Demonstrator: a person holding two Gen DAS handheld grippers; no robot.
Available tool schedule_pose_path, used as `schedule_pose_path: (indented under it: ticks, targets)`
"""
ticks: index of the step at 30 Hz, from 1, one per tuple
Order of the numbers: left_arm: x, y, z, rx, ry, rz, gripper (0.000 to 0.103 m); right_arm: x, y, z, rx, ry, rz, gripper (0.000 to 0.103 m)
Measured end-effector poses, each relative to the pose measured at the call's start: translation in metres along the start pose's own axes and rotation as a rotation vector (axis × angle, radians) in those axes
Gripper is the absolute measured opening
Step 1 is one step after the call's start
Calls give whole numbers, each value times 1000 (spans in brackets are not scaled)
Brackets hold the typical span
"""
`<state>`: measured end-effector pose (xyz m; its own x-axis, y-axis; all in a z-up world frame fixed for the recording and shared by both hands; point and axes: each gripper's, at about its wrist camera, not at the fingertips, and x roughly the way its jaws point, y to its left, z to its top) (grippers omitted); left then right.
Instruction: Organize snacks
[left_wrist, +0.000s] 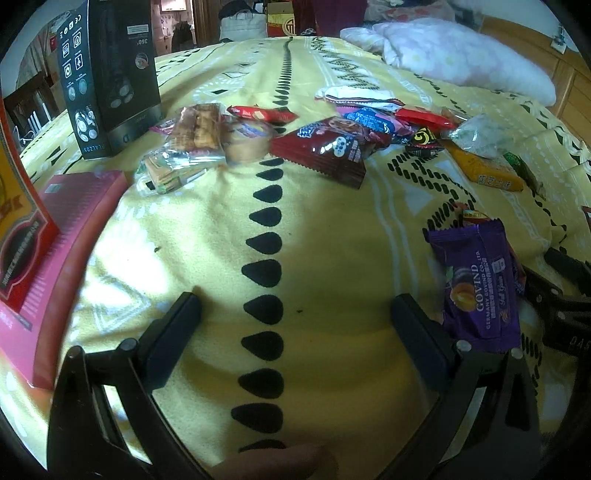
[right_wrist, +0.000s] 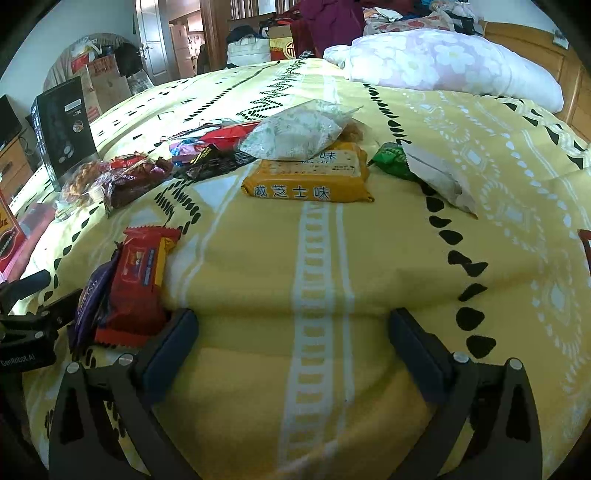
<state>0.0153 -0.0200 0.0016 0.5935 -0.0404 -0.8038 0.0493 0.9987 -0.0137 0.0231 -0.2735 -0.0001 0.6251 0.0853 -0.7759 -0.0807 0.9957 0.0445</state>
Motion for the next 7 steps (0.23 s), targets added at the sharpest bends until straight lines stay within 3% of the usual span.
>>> schedule_pose_path:
  ticks: [7]
  targets:
    - [0,1,1,2,-1,1,103,0,0,0,0,0,0,103]
